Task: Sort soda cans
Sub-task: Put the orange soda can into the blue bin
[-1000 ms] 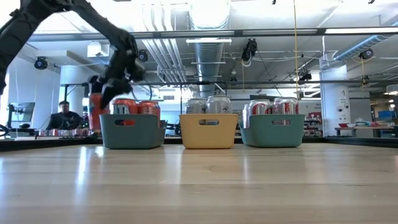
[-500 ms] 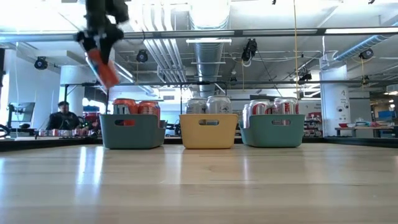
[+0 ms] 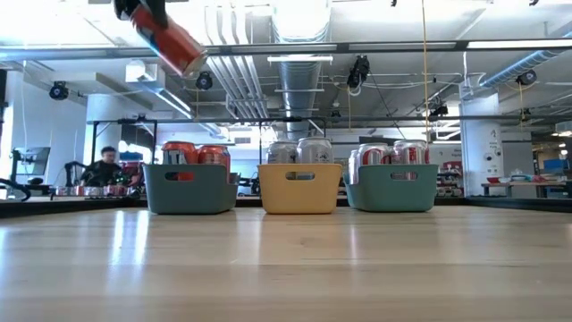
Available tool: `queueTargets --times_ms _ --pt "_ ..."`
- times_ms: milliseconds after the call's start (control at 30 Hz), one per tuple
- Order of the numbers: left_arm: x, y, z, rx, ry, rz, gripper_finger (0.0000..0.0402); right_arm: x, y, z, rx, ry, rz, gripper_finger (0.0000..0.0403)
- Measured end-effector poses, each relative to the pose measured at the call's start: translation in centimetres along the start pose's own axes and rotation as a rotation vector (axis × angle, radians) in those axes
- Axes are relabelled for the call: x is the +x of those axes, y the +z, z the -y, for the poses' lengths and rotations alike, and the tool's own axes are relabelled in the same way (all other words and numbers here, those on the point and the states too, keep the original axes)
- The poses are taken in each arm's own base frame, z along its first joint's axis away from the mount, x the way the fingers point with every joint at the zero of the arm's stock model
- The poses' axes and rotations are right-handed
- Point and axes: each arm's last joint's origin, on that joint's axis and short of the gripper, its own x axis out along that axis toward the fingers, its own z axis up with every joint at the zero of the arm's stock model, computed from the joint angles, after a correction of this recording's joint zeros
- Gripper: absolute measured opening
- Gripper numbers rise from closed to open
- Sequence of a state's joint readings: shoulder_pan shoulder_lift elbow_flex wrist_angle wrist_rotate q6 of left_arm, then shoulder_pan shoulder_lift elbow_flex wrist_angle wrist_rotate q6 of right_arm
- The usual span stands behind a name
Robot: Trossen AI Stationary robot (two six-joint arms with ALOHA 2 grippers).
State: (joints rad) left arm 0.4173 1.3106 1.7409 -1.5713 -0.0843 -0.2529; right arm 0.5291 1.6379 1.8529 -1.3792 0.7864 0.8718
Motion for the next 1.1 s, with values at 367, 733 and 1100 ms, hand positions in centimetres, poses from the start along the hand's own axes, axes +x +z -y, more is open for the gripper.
queueTargets --times_ms 367,733,1100 --pt "3.4 0.1 8.2 0.382 -0.084 -0.122 0.0293 2.2 -1.7 0.0 0.134 -0.056 -0.082 0.038" --pt "8.9 2.2 9.6 0.337 0.017 -0.29 0.0293 3.2 -2.9 -0.4 0.183 -0.042 -0.169 0.038" --pt "13.0 5.3 10.8 0.421 0.164 -0.307 0.0293 4.4 -4.5 -0.8 0.193 -0.052 -0.245 0.038"
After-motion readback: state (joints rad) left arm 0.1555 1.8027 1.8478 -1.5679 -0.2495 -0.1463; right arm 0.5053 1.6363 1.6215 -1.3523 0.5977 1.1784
